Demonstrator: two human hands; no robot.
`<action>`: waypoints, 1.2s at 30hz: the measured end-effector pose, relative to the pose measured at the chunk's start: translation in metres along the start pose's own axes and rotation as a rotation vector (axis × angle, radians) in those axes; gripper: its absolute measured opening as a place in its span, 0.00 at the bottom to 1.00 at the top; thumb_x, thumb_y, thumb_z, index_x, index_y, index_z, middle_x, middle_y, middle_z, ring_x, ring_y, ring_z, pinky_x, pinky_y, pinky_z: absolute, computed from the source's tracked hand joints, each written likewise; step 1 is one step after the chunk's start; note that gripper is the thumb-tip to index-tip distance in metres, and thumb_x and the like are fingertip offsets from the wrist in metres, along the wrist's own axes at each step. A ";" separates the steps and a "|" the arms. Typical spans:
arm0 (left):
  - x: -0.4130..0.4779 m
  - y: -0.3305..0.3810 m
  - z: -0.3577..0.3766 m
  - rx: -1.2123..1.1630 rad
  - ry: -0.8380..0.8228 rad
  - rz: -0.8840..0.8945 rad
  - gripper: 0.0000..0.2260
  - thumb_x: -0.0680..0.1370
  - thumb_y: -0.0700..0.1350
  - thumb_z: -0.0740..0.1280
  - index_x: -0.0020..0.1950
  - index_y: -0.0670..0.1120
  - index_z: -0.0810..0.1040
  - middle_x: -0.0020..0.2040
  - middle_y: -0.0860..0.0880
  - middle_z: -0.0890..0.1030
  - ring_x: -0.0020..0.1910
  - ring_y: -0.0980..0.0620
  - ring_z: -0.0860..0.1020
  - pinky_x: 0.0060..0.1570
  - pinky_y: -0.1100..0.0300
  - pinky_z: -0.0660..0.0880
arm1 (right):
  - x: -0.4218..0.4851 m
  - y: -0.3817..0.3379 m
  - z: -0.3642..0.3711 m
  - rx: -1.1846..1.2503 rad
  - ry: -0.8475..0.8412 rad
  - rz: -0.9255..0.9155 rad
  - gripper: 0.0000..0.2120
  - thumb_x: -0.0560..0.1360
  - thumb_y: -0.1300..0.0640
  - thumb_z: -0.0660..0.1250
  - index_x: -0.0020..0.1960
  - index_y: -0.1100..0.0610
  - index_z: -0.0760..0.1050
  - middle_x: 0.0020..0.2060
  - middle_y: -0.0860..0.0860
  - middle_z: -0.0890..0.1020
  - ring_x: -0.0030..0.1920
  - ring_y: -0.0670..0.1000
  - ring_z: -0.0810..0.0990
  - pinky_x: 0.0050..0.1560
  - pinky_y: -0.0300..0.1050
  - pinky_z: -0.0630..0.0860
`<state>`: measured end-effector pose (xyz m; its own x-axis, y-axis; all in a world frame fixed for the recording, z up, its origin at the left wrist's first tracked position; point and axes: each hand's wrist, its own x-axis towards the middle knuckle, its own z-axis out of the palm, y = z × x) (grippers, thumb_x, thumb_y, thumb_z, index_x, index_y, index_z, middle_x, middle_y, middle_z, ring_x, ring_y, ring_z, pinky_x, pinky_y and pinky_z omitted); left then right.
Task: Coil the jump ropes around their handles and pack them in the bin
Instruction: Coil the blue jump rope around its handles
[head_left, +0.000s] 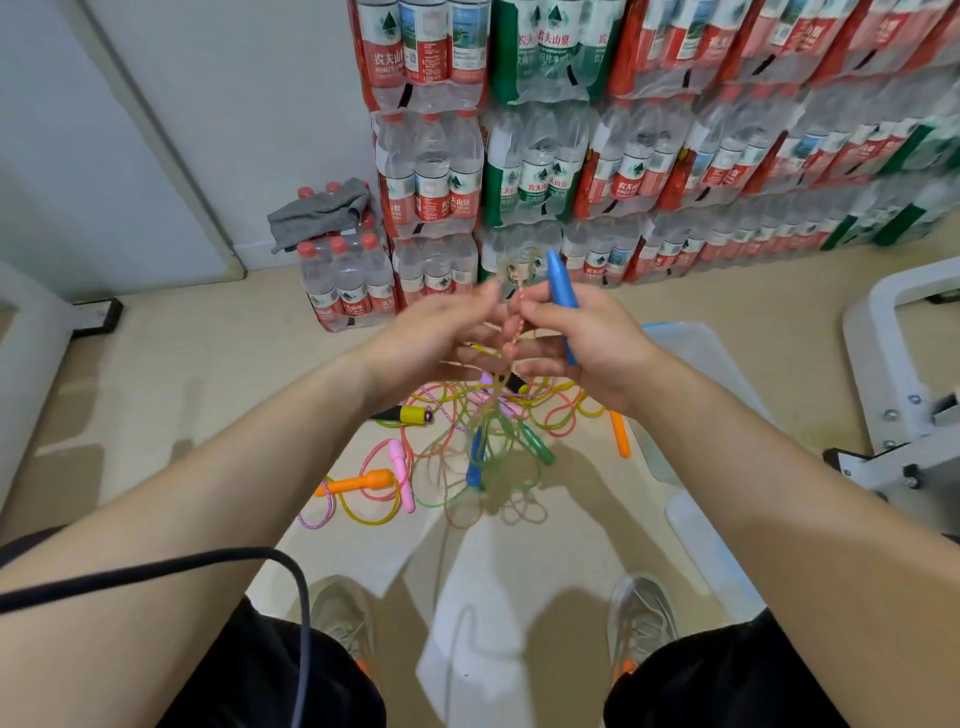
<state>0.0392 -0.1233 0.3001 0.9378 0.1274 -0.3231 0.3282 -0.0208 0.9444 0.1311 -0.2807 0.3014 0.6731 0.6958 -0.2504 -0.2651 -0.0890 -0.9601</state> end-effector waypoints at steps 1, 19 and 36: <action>-0.001 -0.003 0.004 0.039 -0.058 0.007 0.20 0.78 0.62 0.61 0.59 0.49 0.80 0.51 0.46 0.86 0.53 0.46 0.84 0.57 0.51 0.74 | 0.000 -0.002 0.000 0.039 0.031 -0.007 0.03 0.82 0.61 0.64 0.50 0.58 0.76 0.37 0.51 0.84 0.35 0.53 0.83 0.36 0.43 0.83; 0.000 0.020 -0.012 -0.222 0.270 0.131 0.03 0.82 0.41 0.66 0.54 0.45 0.78 0.44 0.48 0.87 0.36 0.55 0.84 0.35 0.66 0.80 | 0.002 0.013 -0.003 -0.460 -0.041 -0.070 0.09 0.75 0.49 0.70 0.46 0.54 0.84 0.48 0.63 0.84 0.44 0.53 0.77 0.46 0.49 0.69; -0.002 0.022 -0.012 -0.215 0.361 0.186 0.06 0.83 0.46 0.65 0.53 0.44 0.78 0.45 0.47 0.86 0.43 0.49 0.86 0.41 0.62 0.81 | 0.002 -0.004 0.001 -0.380 -0.001 -0.195 0.08 0.82 0.58 0.66 0.48 0.55 0.83 0.37 0.49 0.82 0.35 0.47 0.77 0.44 0.44 0.76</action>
<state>0.0434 -0.1126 0.3227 0.8663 0.4793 -0.1406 0.0910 0.1252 0.9879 0.1332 -0.2785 0.3051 0.6847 0.7264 -0.0594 0.1405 -0.2114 -0.9672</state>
